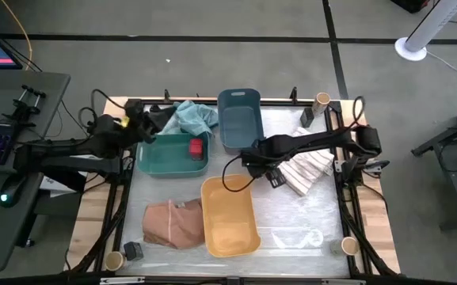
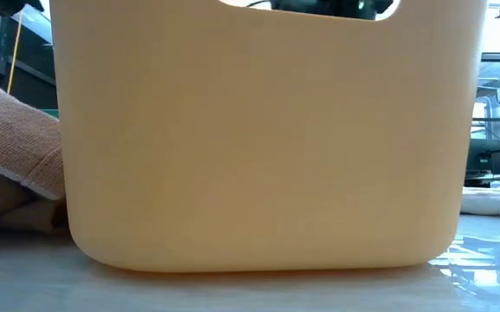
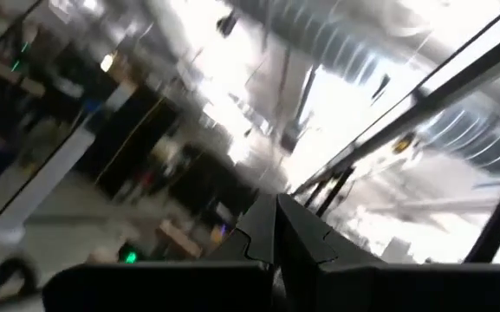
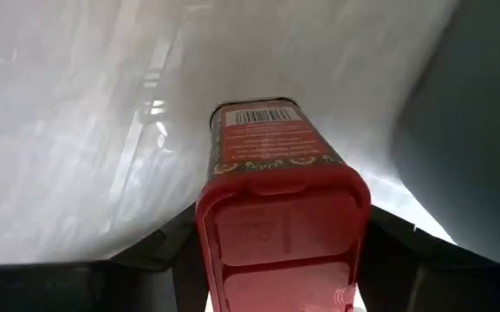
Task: Sort spices by type
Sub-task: Put the red seasoning can into the green bin
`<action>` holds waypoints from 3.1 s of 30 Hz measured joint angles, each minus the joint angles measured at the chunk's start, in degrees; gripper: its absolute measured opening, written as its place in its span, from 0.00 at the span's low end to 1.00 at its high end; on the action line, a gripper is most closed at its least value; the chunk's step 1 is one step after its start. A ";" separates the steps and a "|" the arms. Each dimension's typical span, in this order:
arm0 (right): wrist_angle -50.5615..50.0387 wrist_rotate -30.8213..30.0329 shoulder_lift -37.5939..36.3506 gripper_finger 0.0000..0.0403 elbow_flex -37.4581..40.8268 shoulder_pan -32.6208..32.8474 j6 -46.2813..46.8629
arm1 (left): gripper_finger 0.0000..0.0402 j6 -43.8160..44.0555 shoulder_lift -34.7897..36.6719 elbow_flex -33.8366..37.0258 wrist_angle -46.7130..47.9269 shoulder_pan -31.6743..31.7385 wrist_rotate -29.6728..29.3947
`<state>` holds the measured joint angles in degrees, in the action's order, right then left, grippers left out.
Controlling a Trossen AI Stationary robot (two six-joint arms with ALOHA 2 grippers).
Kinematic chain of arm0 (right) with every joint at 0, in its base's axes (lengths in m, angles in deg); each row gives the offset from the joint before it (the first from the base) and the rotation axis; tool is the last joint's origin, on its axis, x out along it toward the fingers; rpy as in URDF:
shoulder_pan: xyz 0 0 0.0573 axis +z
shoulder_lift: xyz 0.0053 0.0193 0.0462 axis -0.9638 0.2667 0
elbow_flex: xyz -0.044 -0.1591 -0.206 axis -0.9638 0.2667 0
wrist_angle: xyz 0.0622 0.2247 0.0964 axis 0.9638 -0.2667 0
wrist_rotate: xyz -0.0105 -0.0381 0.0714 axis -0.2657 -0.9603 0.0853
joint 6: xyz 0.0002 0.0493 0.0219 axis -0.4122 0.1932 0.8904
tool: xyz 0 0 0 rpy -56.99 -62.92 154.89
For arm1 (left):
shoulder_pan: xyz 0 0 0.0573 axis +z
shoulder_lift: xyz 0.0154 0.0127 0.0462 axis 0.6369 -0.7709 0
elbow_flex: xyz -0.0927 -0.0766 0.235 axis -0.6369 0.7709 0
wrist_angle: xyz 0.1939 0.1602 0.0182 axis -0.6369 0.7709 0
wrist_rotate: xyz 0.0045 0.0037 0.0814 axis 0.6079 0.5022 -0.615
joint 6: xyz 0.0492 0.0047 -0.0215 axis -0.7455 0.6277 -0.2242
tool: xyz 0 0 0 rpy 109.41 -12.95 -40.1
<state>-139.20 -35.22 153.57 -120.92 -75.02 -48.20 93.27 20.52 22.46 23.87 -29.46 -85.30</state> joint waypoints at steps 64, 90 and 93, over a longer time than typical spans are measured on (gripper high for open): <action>11.33 22.61 32.48 0.52 -54.14 -7.93 77.04 | 0.00 -15.93 5.83 -10.88 69.13 -3.58 -7.54; 7.29 17.73 32.54 0.52 -54.12 -7.39 88.99 | 0.00 -13.21 -7.56 4.65 53.92 -21.07 -12.79; 7.30 17.73 32.54 0.55 -54.13 -7.39 88.34 | 0.00 -14.81 -8.00 6.67 50.66 -21.11 -12.88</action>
<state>-131.90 -17.49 186.11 -175.05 -82.41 40.13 78.46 12.52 29.13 74.53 -50.57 -98.17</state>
